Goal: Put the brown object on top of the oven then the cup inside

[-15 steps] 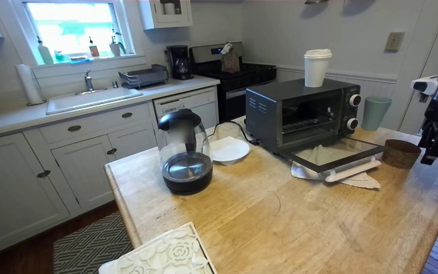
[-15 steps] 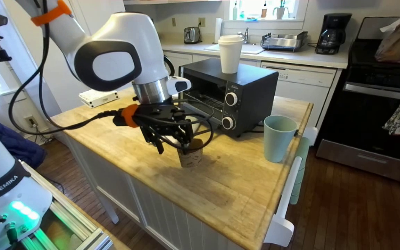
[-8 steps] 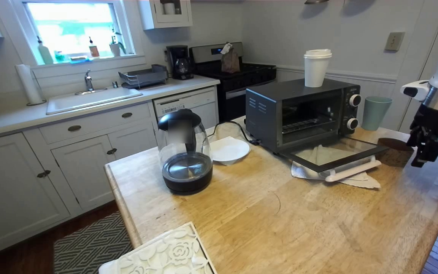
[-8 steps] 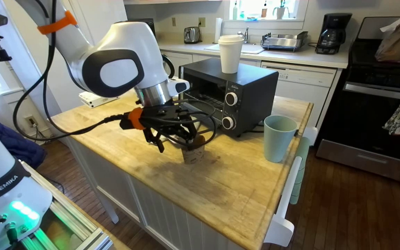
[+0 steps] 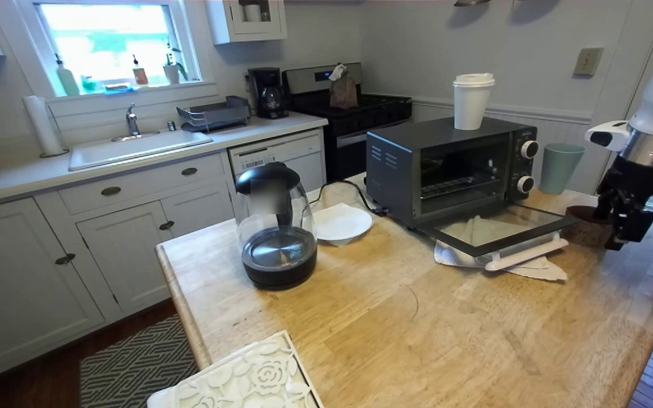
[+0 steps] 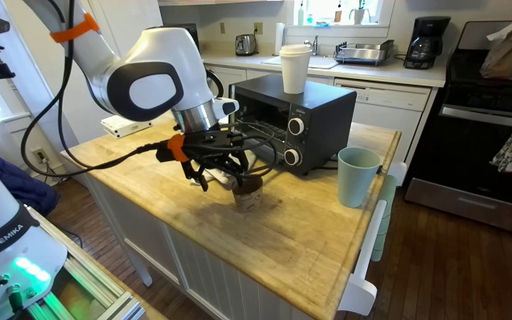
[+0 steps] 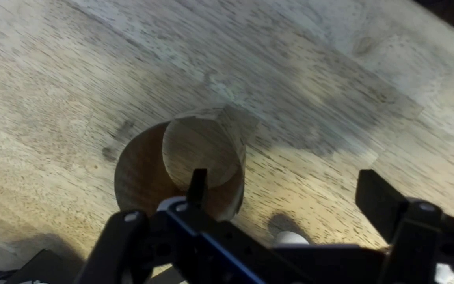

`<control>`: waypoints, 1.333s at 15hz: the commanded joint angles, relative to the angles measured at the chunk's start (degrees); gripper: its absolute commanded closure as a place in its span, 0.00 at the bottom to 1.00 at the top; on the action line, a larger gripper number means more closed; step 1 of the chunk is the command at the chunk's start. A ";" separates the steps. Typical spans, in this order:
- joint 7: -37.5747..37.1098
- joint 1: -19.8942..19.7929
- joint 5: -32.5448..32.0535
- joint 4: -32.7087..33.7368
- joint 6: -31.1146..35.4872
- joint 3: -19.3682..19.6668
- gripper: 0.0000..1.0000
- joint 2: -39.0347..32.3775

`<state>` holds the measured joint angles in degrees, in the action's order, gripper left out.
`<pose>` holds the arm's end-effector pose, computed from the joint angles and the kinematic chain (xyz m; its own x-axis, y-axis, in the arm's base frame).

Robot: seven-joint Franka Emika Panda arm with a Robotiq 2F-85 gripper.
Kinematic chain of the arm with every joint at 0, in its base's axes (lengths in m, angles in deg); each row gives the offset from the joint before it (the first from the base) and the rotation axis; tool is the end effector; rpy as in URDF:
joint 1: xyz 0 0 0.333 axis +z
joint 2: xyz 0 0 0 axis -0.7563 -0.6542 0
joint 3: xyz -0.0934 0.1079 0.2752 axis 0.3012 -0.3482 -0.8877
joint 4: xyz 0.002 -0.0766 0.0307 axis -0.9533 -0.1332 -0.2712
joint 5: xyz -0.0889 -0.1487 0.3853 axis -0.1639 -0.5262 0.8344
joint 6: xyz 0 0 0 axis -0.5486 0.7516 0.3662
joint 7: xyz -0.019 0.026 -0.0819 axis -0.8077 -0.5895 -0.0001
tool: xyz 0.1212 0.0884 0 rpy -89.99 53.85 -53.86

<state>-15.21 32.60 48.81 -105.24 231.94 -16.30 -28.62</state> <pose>0.3510 -0.2335 0.1484 0.8860 0.4637 0.0003 0.4549 -0.8692 0.1936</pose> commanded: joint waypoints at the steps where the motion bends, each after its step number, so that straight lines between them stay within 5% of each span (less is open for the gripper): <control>1: 3.36 -1.22 2.75 -0.01 0.81 -0.49 0.34 -1.42; 10: -0.41 -2.48 -0.52 0.05 -1.06 0.84 0.98 0.52; 16: -5.83 -3.56 -5.10 0.52 -5.17 2.54 1.00 6.28; 20: 3.77 -1.59 -0.48 0.53 -11.53 1.40 1.00 18.51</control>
<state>-17.48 29.71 46.12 -104.47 226.95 -14.17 -20.64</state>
